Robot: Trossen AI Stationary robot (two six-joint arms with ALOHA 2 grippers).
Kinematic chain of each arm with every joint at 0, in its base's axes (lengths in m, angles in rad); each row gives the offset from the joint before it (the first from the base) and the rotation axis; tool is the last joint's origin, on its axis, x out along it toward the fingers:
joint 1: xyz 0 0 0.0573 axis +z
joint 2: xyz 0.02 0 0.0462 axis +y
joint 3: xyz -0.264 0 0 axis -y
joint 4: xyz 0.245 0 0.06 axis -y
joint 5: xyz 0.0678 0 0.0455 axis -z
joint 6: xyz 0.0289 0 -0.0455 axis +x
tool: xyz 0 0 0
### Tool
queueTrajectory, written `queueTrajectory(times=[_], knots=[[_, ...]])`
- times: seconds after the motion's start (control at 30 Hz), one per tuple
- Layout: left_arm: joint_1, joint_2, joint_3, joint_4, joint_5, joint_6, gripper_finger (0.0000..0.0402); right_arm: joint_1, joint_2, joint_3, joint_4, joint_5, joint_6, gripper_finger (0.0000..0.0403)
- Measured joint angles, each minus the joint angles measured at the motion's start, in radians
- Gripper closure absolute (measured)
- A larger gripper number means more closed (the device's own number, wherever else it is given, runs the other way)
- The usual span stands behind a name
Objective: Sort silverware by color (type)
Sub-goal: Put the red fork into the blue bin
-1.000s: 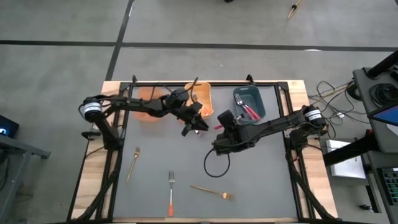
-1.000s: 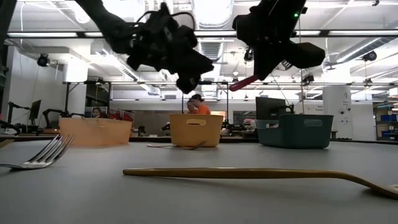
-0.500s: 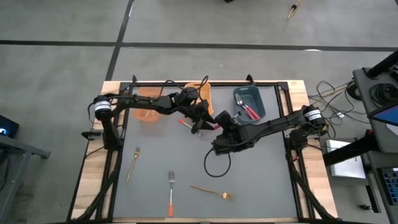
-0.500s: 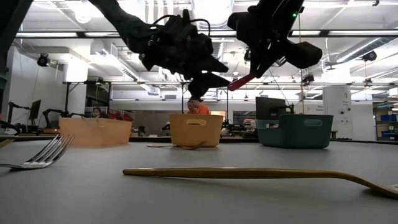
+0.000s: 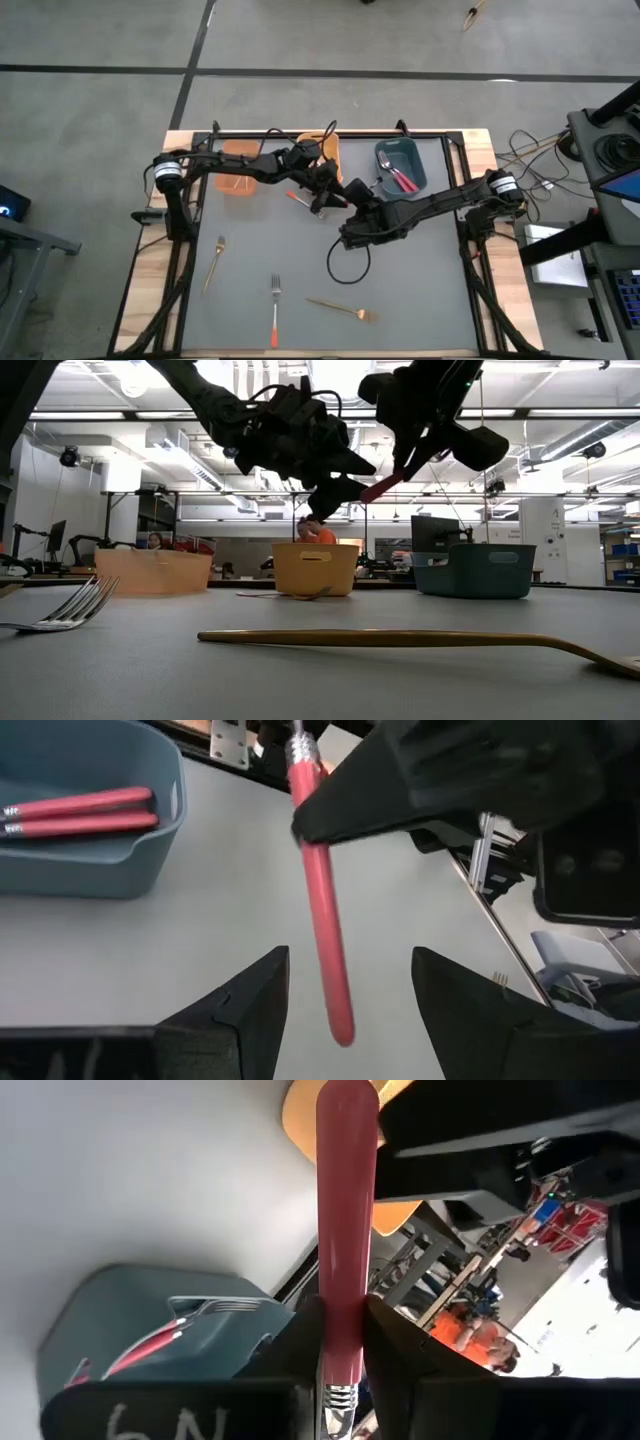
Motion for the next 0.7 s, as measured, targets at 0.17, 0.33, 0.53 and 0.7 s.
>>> queueTrajectory(times=[0.17,0.33,0.53,0.7], knots=[[0.000,0.000,-0.001,0.001,-0.002,-0.013,0.0209,0.000,0.000,0.000,0.045,0.071,-0.050,0.0366],[0.000,0.001,-0.001,0.026,-0.003,-0.015,0.0214,-0.003,0.000,0.000,0.101,0.093,-0.147,0.0366],[0.000,0.001,-0.002,0.008,-0.003,-0.014,0.0288,-0.003,0.000,0.000,0.113,0.093,-0.174,0.0366],[0.000,0.001,-0.002,0.011,-0.018,-0.013,0.0383,-0.002,0.000,0.001,0.110,0.091,-0.158,0.0355]])
